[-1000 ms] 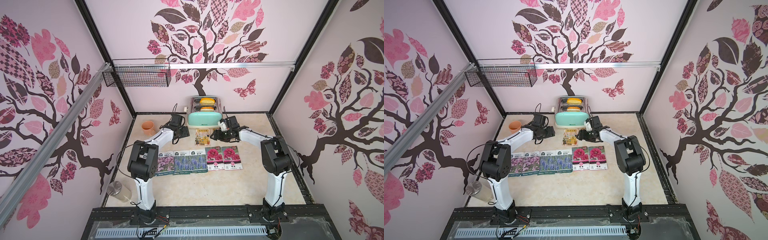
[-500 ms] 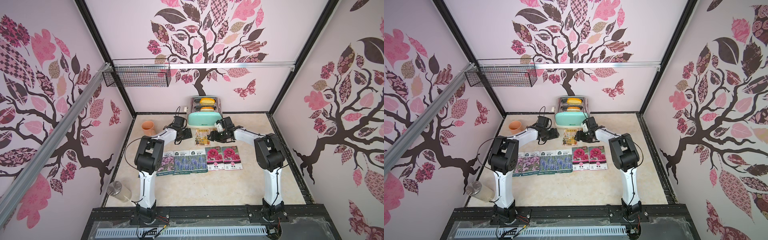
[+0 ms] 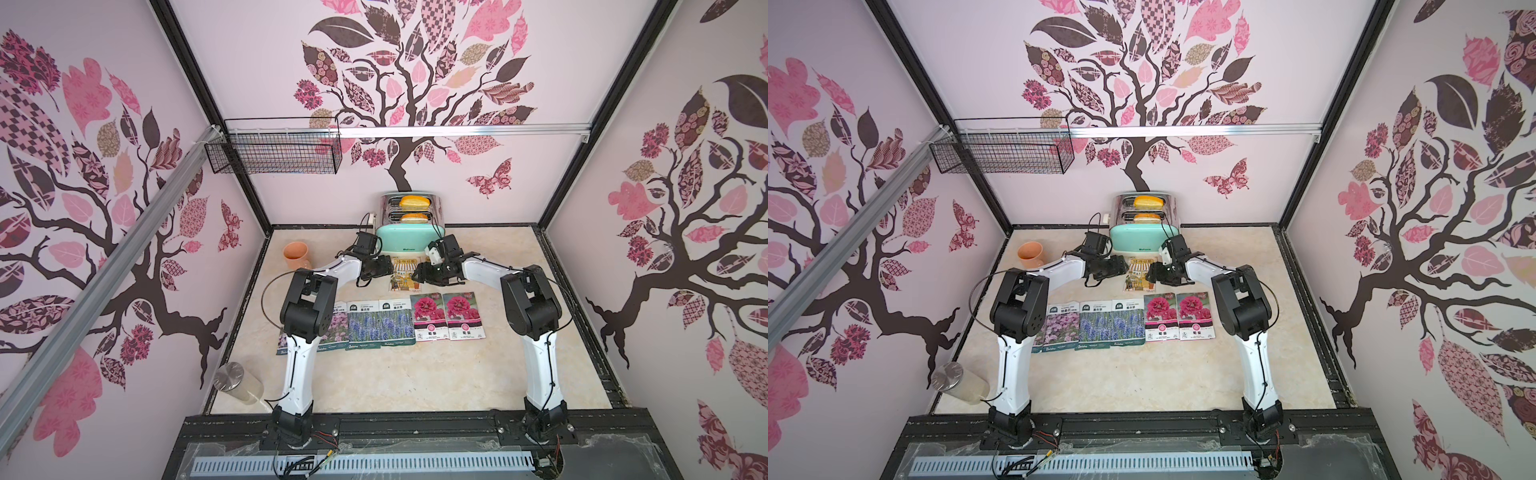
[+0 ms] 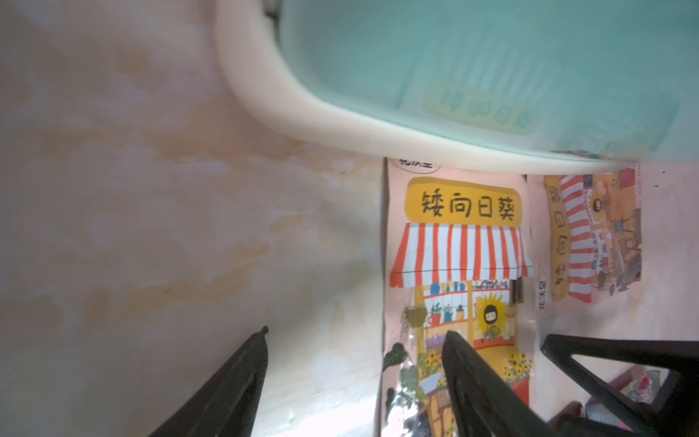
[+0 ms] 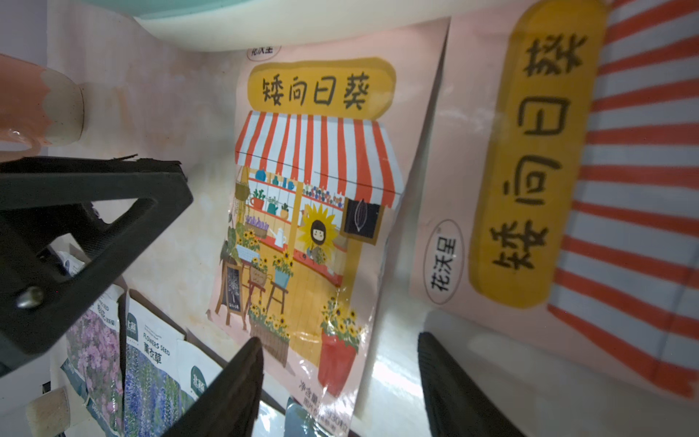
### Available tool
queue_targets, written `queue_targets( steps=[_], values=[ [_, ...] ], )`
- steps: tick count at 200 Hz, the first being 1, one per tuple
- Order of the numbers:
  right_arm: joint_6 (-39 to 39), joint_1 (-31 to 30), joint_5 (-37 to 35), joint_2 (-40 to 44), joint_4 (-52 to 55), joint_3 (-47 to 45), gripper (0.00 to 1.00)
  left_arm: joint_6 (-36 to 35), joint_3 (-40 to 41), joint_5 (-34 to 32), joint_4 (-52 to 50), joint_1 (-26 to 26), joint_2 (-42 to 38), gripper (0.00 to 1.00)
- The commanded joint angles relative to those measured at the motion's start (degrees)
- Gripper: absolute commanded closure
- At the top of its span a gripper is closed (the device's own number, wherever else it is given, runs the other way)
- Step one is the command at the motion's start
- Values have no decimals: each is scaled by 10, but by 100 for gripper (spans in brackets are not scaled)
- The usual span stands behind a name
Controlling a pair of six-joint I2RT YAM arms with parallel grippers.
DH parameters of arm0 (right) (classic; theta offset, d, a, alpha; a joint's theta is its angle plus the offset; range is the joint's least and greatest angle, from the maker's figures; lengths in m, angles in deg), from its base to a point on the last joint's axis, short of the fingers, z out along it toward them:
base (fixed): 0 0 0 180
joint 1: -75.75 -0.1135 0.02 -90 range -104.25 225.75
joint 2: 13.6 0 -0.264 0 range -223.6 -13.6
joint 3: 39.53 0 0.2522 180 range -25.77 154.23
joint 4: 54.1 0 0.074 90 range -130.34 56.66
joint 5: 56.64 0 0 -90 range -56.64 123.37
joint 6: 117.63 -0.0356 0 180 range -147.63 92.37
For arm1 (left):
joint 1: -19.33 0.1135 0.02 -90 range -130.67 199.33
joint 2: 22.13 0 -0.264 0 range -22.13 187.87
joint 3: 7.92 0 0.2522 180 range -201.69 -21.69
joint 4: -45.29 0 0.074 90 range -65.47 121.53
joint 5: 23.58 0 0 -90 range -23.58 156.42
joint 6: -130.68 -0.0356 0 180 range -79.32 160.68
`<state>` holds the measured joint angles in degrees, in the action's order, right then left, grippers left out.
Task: Arrange the seed packets in a row
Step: Pick up the seed packet from the center of the board.
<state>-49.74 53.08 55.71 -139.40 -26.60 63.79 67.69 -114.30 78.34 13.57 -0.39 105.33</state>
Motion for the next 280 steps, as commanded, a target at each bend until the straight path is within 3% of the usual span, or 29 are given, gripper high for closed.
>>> queue_targets(
  steps=[1, 117, 191, 234, 243, 280],
  values=[
    [-6, -5, 4, -16, 2, 20, 34, 0, -13, 11, -15, -19, 34, 25],
    [-21, -18, 18, -44, -17, 25, 53, 0, -9, 27, -18, -33, 44, 28],
    [-18, -17, 9, -29, -26, 5, 66, -9, -6, 73, -12, -38, 43, 60],
    [-12, -17, 0, -27, -28, 5, 96, -20, -9, 80, -25, -39, 35, 78],
    [-10, -17, 1, -26, -29, 6, 100, -22, -7, 77, -28, -39, 30, 78],
    [-3, -17, 5, -8, -40, -1, 100, -28, 13, 50, -25, -38, -13, 70]
  ],
)
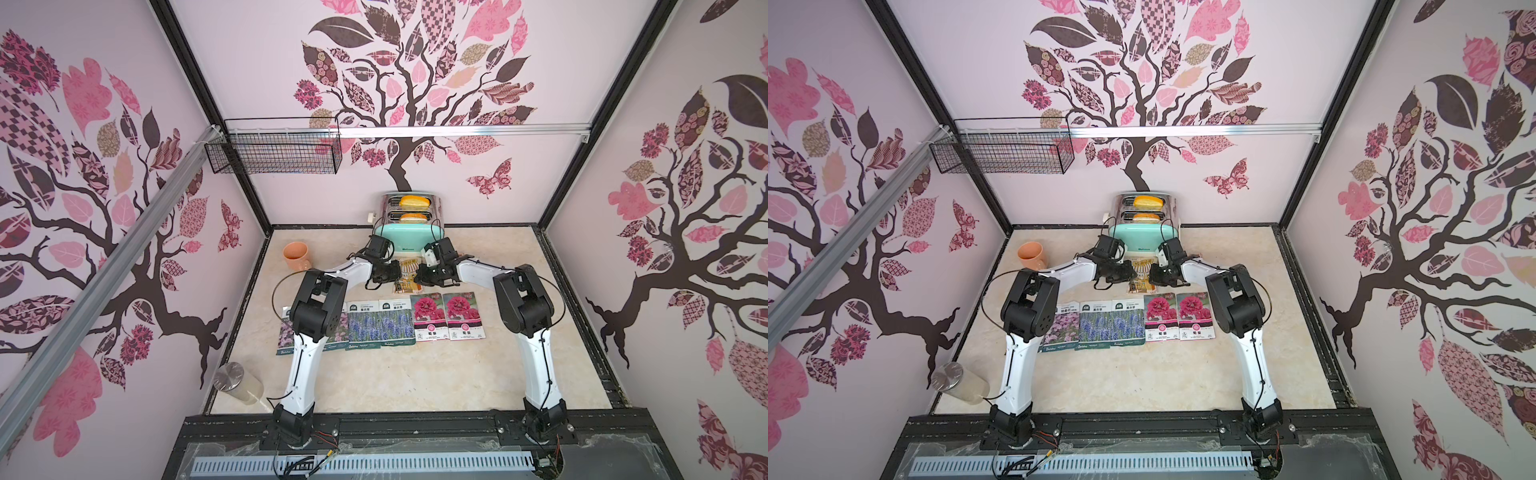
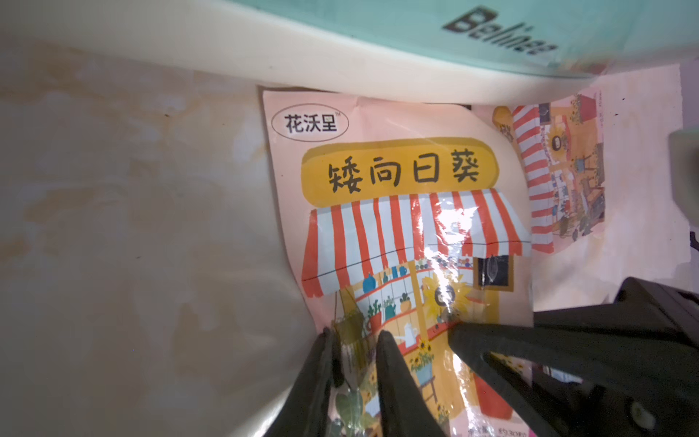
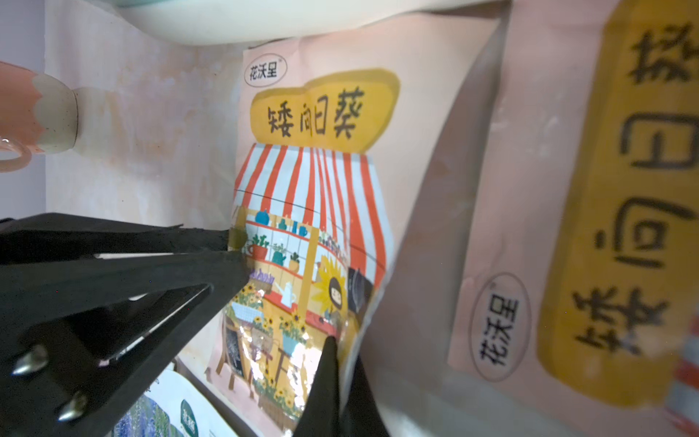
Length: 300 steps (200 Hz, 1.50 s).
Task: Arrange the seed packets in a row
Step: Pick up the seed packet from the center of the board, then place the seed packet at the center of the board.
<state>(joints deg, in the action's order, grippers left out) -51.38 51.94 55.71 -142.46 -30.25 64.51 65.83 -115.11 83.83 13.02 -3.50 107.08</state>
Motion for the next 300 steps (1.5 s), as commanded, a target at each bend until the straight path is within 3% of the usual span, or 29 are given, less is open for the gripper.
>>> queue_targets(
  steps=[1, 86, 212, 249, 300],
  values=[
    [14, -5, 5, 23, -4, -9, 100, -10, 22, -5, -19, -7, -31, 69],
    [12, -4, 34, 88, -15, -16, 100, -13, 66, -25, -4, 2, -144, 58],
    [42, 16, 50, 223, 49, -95, 100, -12, 140, -36, -7, 32, -278, 56],
    [69, 73, 89, 292, 115, -136, 100, -12, 175, -30, -12, 33, -319, 56],
    [101, 241, 66, 413, 217, -213, 100, -17, 254, -20, -27, 33, -415, 55]
  ],
)
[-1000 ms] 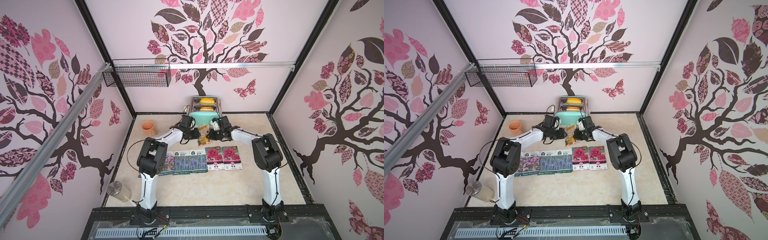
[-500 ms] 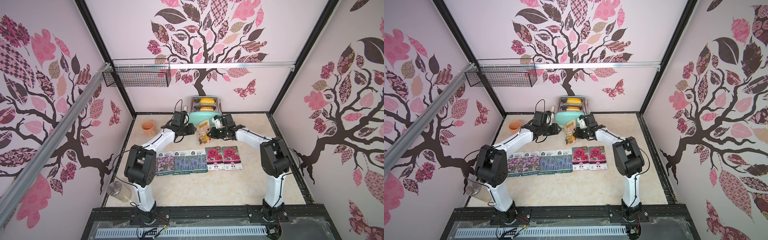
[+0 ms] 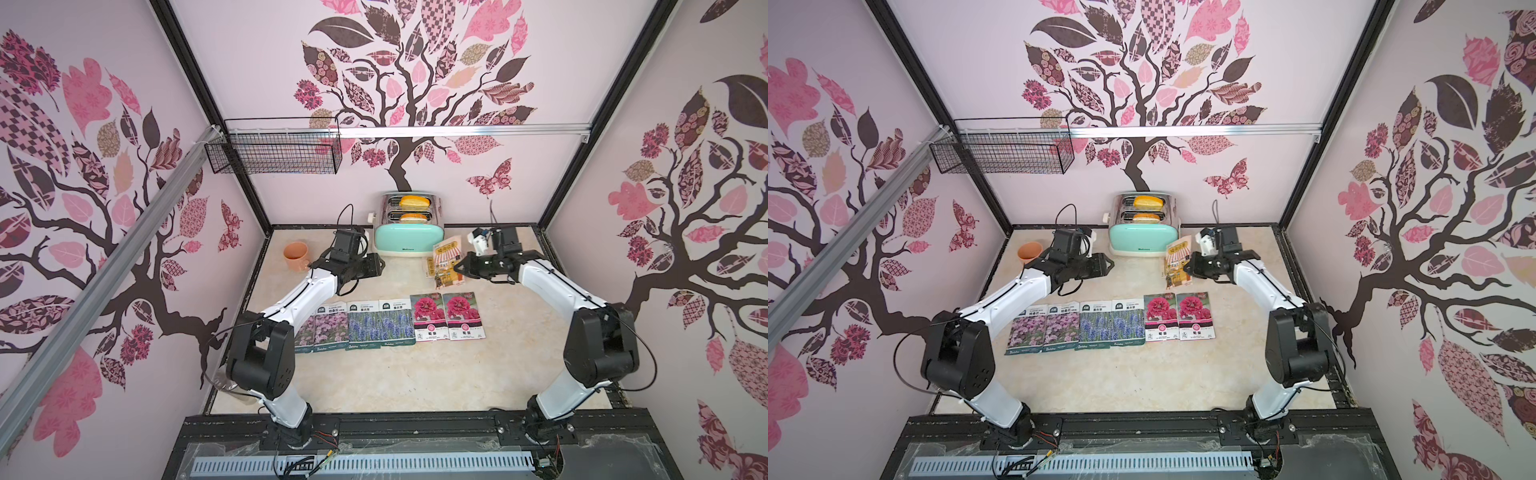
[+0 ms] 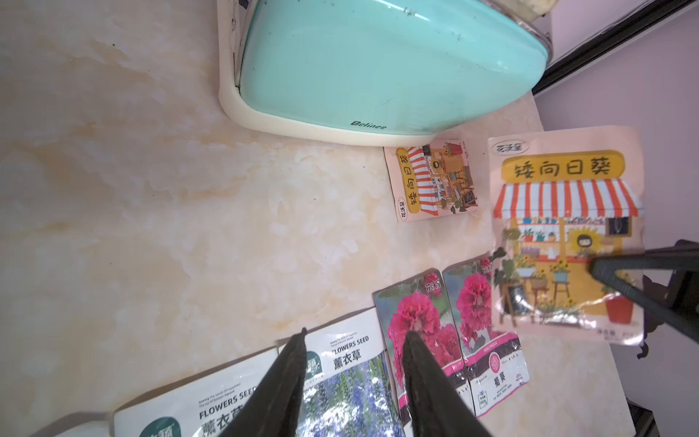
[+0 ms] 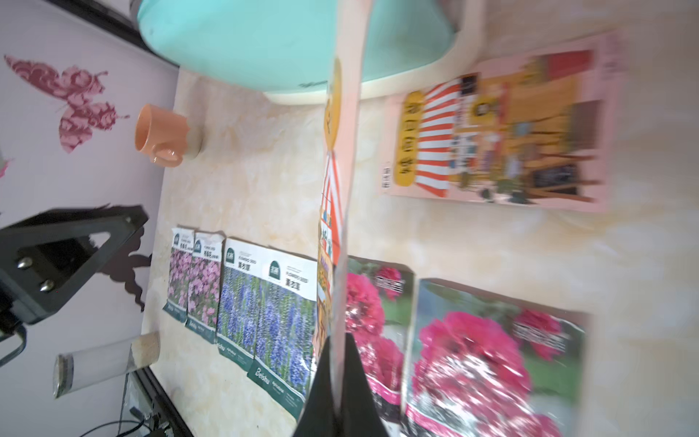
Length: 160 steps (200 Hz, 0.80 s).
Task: Arrange the seed packets in a row
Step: Place the seed packet at the center of the board.
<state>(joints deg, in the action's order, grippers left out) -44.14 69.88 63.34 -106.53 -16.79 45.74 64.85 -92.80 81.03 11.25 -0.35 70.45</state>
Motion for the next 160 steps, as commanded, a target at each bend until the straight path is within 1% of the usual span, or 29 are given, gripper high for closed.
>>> queue_targets(
  steps=[1, 11, 26, 35, 56, 88, 101, 124, 160],
  values=[
    [29, 63, -10, 55, 83, -27, 100, -6, 32, 8, -9, 2, -51, 54],
    [38, 89, -24, 77, 98, -39, 100, -9, 52, 6, -10, 2, -73, 54],
    [33, 99, -98, 114, 103, -56, 100, -6, 80, 2, -12, 2, -105, 53],
    [35, 99, -126, 131, 106, -60, 100, -4, 97, 3, -13, 2, -120, 53],
    [42, 100, -198, 136, 148, -41, 100, -1, 133, 7, -13, 2, -157, 52],
    [44, 100, -260, 137, 180, -44, 100, 14, 183, 8, 3, 2, -201, 52],
    [47, 99, -268, 133, 187, -49, 100, 21, 198, 15, 14, 2, -213, 51],
    [51, 100, -253, 120, 191, -58, 100, 29, 215, 21, 28, 0, -223, 51],
    [58, 100, -253, 99, 195, -76, 100, 34, 221, 28, 37, -6, -231, 50]
  ],
)
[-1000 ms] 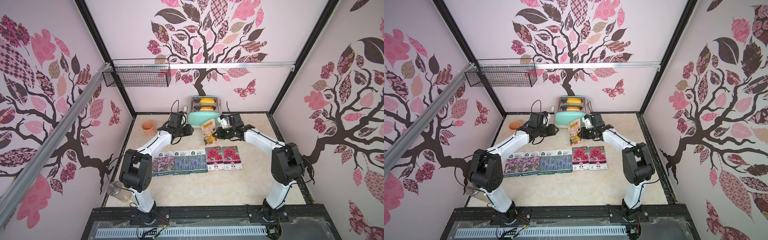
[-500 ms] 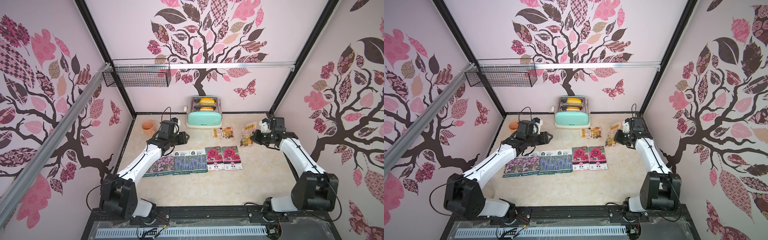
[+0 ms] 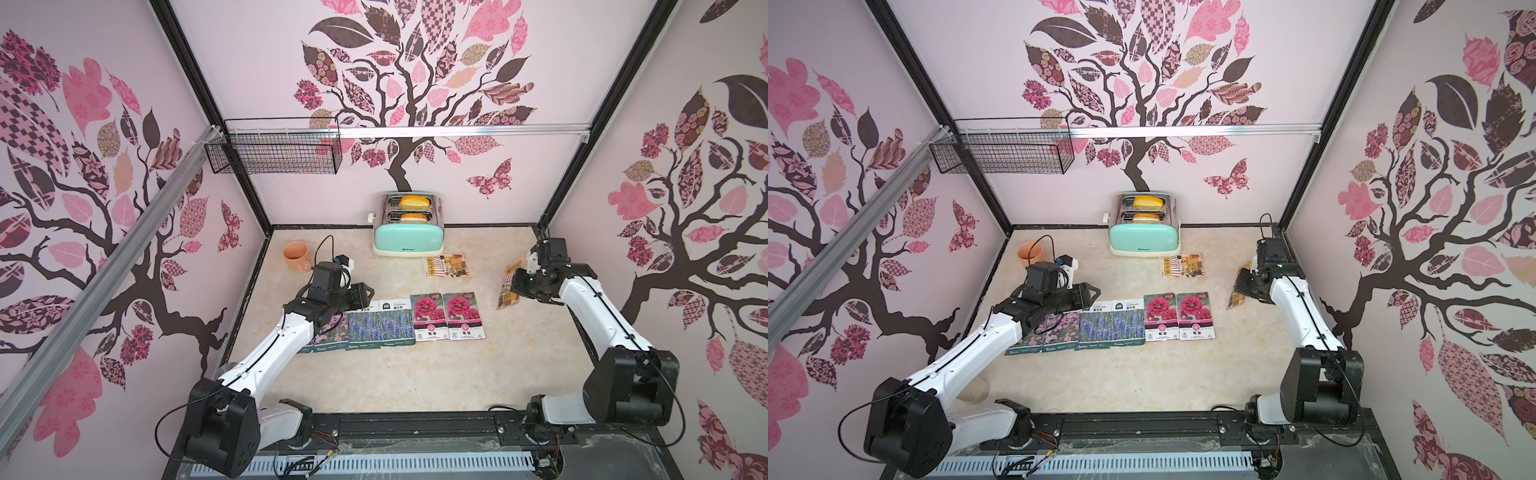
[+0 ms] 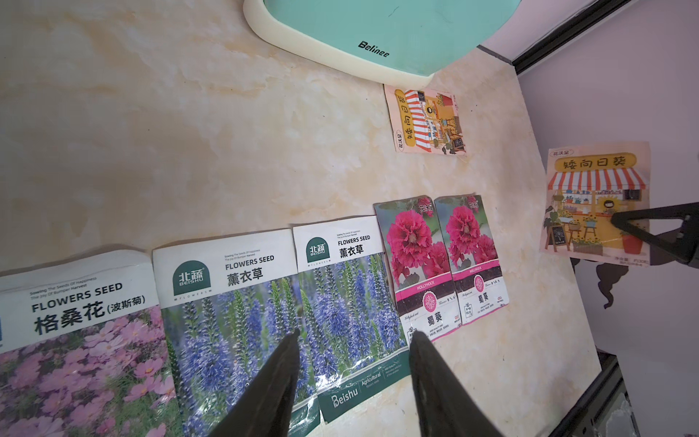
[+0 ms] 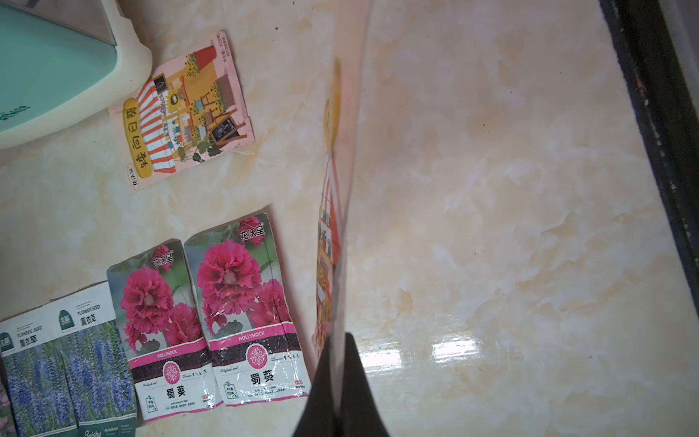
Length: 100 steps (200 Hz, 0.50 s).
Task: Arrange the seed packets in a row
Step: Place the seed packet at the center of the board.
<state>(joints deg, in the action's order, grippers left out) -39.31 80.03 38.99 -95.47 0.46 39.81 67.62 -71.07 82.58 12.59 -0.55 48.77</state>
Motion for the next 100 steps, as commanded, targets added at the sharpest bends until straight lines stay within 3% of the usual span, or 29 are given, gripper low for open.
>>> queue_targets(
  steps=[1, 100],
  values=[
    [10, -2, -10, -12, 23, -17, 100, 7, 4, 13, 25, -4, -14, 50],
    [14, -2, -65, -111, 56, -23, 100, 10, 13, 32, 46, -15, -9, 49]
  ],
)
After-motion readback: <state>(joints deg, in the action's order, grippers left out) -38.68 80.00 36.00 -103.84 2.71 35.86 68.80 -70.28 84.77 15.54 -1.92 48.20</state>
